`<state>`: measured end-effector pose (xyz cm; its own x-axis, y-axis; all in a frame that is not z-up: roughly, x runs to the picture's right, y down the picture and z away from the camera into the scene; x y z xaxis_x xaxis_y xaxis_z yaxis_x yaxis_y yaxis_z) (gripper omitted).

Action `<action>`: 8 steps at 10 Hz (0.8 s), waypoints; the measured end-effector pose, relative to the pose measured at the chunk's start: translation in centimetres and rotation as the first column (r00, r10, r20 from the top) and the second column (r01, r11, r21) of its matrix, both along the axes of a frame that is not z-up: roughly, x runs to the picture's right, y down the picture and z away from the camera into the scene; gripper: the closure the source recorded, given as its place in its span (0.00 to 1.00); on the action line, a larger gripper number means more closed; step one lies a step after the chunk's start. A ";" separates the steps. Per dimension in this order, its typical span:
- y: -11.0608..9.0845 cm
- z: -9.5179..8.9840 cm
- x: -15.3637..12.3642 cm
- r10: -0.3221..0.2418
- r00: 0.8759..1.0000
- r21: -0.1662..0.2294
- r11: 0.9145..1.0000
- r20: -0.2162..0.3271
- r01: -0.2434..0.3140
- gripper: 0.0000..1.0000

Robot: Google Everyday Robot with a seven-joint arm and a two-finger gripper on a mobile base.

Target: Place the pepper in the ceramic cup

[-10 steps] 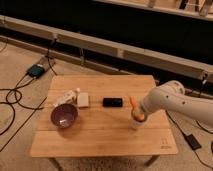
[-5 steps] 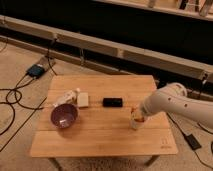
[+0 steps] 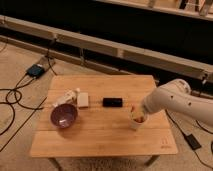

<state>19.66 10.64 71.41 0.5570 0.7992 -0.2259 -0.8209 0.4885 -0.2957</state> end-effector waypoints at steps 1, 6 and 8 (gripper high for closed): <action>-0.5 -1.0 0.3 -0.019 1.000 -0.010 1.000 -0.011 0.019 0.20; -2.3 -4.6 1.7 -0.134 0.987 -0.092 0.988 -0.085 0.126 0.20; -2.3 -4.6 1.7 -0.134 0.987 -0.091 0.988 -0.085 0.126 0.20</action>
